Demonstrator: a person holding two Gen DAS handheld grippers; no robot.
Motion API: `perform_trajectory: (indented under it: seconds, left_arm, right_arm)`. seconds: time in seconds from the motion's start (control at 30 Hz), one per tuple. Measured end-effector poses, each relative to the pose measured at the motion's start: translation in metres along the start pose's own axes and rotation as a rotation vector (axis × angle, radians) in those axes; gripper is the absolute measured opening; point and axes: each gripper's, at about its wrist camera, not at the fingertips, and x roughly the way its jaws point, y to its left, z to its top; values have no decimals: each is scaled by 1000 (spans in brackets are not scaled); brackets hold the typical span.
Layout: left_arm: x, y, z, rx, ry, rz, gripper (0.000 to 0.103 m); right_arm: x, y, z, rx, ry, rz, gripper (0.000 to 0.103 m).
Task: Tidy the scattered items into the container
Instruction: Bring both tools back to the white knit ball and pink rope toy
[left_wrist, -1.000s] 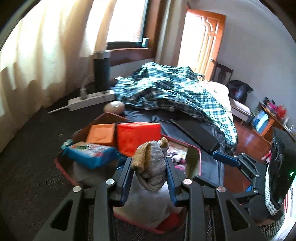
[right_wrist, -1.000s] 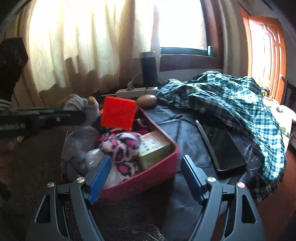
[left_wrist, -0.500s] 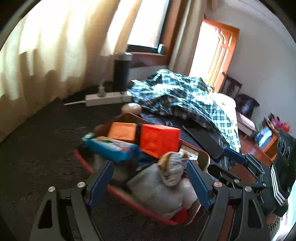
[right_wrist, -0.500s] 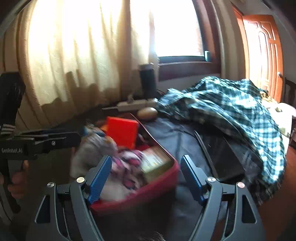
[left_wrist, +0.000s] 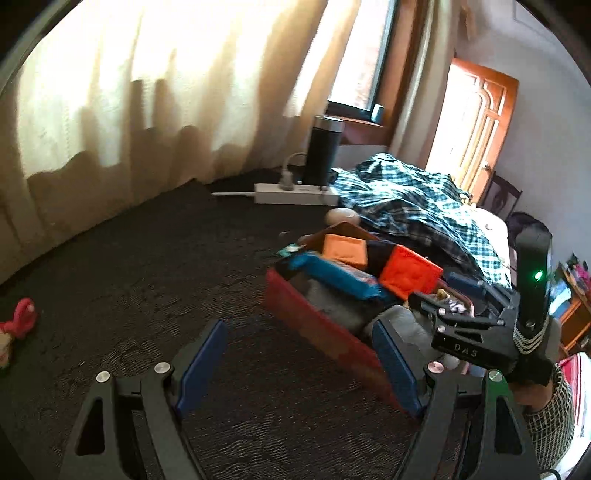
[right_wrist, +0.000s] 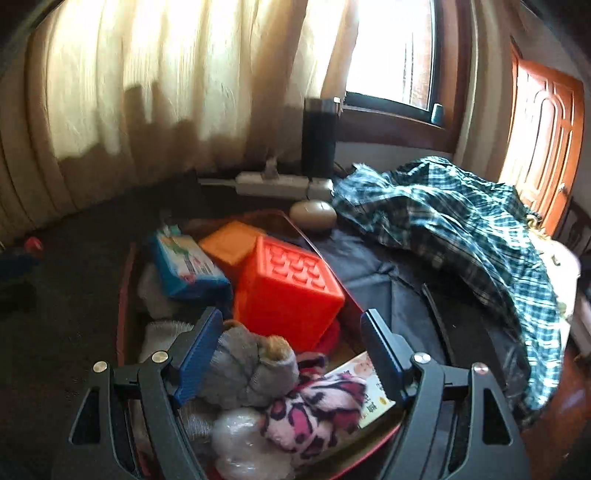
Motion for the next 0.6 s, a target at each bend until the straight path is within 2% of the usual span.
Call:
perform_trajectory:
  seconds: [0.13,0.27,0.37,0.47,0.6]
  left_arm:
    - [-10,27,-7,-31,-9,36,83]
    - [-19,54,-13,-61,-18,72,83]
    - [-27,79,-19,-98,-24,111,83]
    - [-36,112,-24,-163,-34,170,83]
    - [-57,160,-31,-219,-68,308,83]
  right_arm:
    - [12,7,-5,-11,44,-12,81]
    - [1,8,-3,-4,22,-34,81]
    - [-16,15,2,-5,-27,-38,81]
    - [-34,31,10,-6,-81,-2,81]
    - [-52,68,21,-32,-132,88,82]
